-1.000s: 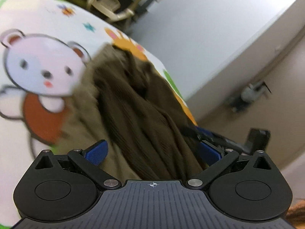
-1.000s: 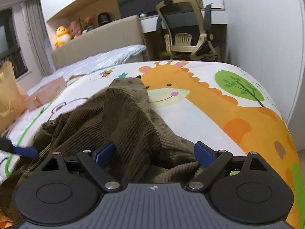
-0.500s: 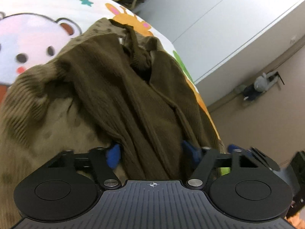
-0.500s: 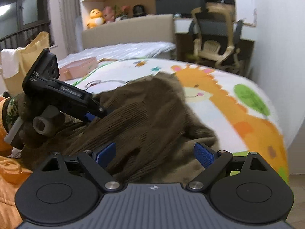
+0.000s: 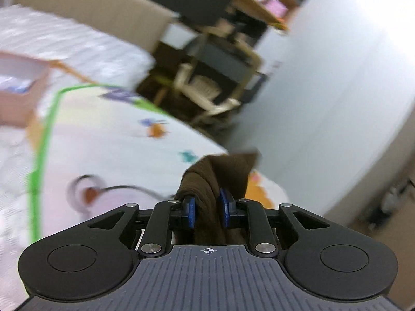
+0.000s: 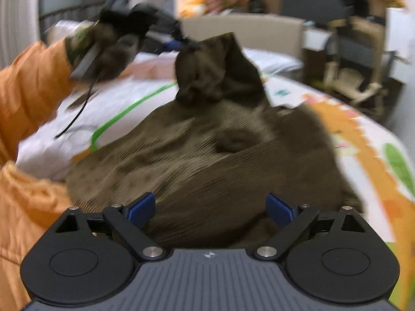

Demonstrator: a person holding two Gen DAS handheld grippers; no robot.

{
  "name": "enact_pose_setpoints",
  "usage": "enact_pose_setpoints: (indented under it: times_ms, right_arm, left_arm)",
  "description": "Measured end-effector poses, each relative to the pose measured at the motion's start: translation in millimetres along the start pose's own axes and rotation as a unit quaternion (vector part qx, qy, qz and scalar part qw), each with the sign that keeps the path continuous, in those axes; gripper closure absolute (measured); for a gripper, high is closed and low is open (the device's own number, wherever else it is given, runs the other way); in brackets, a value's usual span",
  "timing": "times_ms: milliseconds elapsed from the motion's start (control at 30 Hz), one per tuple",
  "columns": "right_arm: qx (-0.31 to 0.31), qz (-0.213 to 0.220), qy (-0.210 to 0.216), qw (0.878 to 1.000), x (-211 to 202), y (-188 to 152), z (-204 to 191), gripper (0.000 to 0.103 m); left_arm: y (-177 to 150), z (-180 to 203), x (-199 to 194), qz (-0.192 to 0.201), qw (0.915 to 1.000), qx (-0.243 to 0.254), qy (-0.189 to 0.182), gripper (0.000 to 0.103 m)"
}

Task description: Fold clothes

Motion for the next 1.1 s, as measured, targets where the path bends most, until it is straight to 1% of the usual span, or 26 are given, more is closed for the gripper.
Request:
enact_pose_setpoints:
  times_ms: [67, 133, 167, 200, 233, 300, 333, 400, 433, 467, 533, 567, 633, 667, 700, 767, 833, 900, 933, 967, 1000, 1033, 1067, 1100]
  right_arm:
    - [-0.024, -0.021, -0.009, 0.999, 14.0, -2.6, -4.1, 0.01]
    - [-0.047, -0.029, -0.038, 0.998, 18.3, -0.7, -1.1, 0.011]
    - [-0.058, -0.032, -0.054, 0.996, 19.3, 1.0, 1.1, 0.013]
    - [-0.062, -0.029, -0.073, 0.995, 17.0, 4.7, 8.2, 0.014]
    - [-0.062, -0.024, -0.094, 0.993, 12.6, 9.9, 18.4, 0.014]
    - [-0.061, -0.013, -0.135, 0.989, 3.6, 18.0, 36.4, 0.014]
    - [-0.058, -0.009, -0.157, 0.986, -1.0, 19.5, 42.6, 0.014]
    - [-0.052, 0.001, -0.201, 0.978, -10.3, 22.5, 55.1, 0.014]
    - [-0.049, 0.005, -0.222, 0.974, -15.0, 23.9, 61.3, 0.014]
    - [-0.046, 0.01, -0.244, 0.969, -19.8, 25.4, 67.5, 0.014]
    - [-0.039, 0.019, -0.286, 0.957, -29.4, 28.3, 79.8, 0.014]
    - [-0.031, 0.022, -0.291, 0.956, -33.7, 27.1, 82.3, 0.014]
    - [-0.017, 0.024, -0.275, 0.961, -40.6, 20.0, 80.0, 0.014]
    - [-0.011, 0.028, -0.269, 0.963, -43.9, 17.0, 78.8, 0.014]
    - [-0.005, 0.034, -0.265, 0.964, -47.2, 14.4, 77.9, 0.014]
    - [0.008, 0.045, -0.257, 0.965, -53.9, 9.3, 76.0, 0.012]
    - [0.021, 0.056, -0.248, 0.967, -60.6, 4.2, 74.2, 0.011]
    - [0.034, 0.066, -0.24, 0.968, -67.3, -0.9, 72.3, 0.01]
    - [0.041, 0.072, -0.236, 0.968, -70.7, -3.5, 71.4, 0.01]
    - [0.047, 0.077, -0.232, 0.969, -74.1, -6.0, 70.5, 0.009]
    - [0.054, 0.083, -0.227, 0.969, -77.4, -8.6, 69.6, 0.008]
    - [0.06, 0.088, -0.223, 0.969, -80.8, -11.1, 68.7, 0.008]
    - [0.059, 0.091, -0.211, 0.971, -80.6, -11.9, 65.3, 0.008]
    - [0.054, 0.093, -0.195, 0.975, -78.2, -11.5, 60.4, 0.008]
  left_arm:
    - [-7.0, -18.1, 2.9, -0.011, 0.9996, -0.02, 0.014, 0.079]
    - [-13.7, -29.5, 7.7, -0.023, 0.9989, -0.03, 0.028, 0.076]
    - [-16.5, -33.9, 10.8, -0.028, 0.9985, -0.033, 0.034, 0.072]
    - [-17.5, -37.6, 14.2, -0.032, 0.9981, -0.035, 0.038, 0.066]
    - [-17.7, -37.9, 17.7, -0.035, 0.998, -0.034, 0.039, 0.063]
    - [-17.5, -37.0, 15.4, -0.033, 0.9985, -0.025, 0.035, 0.049]
    - [-17.0, -34.7, 10.8, -0.029, 0.999, -0.014, 0.032, 0.045]
    - [-17.6, -25.5, -0.2, -0.02, 0.9994, 0.012, 0.025, 0.034]
    - [-20.3, -16.7, -7.7, -0.017, 0.9992, 0.028, 0.021, 0.031]
    - [-23.9, -6.9, -12.4, -0.018, 0.9988, 0.045, 0.012, 0.026]
    - [-32.9, 13.4, -18.0, -0.027, 0.9968, 0.073, -0.017, 0.022]
    - [-39.9, 25.6, -19.3, -0.036, 0.995, 0.084, -0.039, 0.019]
    - [-56.2, 50.5, -19.3, -0.06, 0.9891, 0.102, -0.087, 0.016]
    - [-65.7, 61.4, -16.0, -0.079, 0.9848, 0.107, -0.112, 0.015]
    - [-77.8, 73.1, -11.3, -0.107, 0.9783, 0.11, -0.14, 0.015]
    - [-103.1, 94.9, -0.9, -0.167, 0.9615, 0.116, -0.185, 0.015]
    - [-131.3, 117.8, 6.3, -0.216, 0.943, 0.144, -0.208, 0.015]
    - [-156.0, 134.6, 10.9, -0.25, 0.9279, 0.169, -0.219, 0.015]
    - [-165.9, 142.2, 13.2, -0.261, 0.9221, 0.178, -0.223, 0.016]
    - [-167.8, 146.8, 16.8, -0.261, 0.9213, 0.182, -0.224, 0.021]
    - [-166.8, 150.4, 21.0, -0.257, 0.9221, 0.184, -0.224, 0.036]
    - [-165.7, 153.9, 25.2, -0.252, 0.9229, 0.186, -0.223, 0.049]
    - [-164.6, 157.4, 29.4, -0.248, 0.9238, 0.187, -0.223, 0.067]
    - [-163.5, 161.0, 33.6, -0.244, 0.9245, 0.189, -0.223, 0.073]
Point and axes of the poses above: each gripper's, at about its wrist camera, not at the fingertips, and x roughly the way its jaws point, z to its right, y to its top, the point moved 2 cm from there along x, roughly the way its jaws point
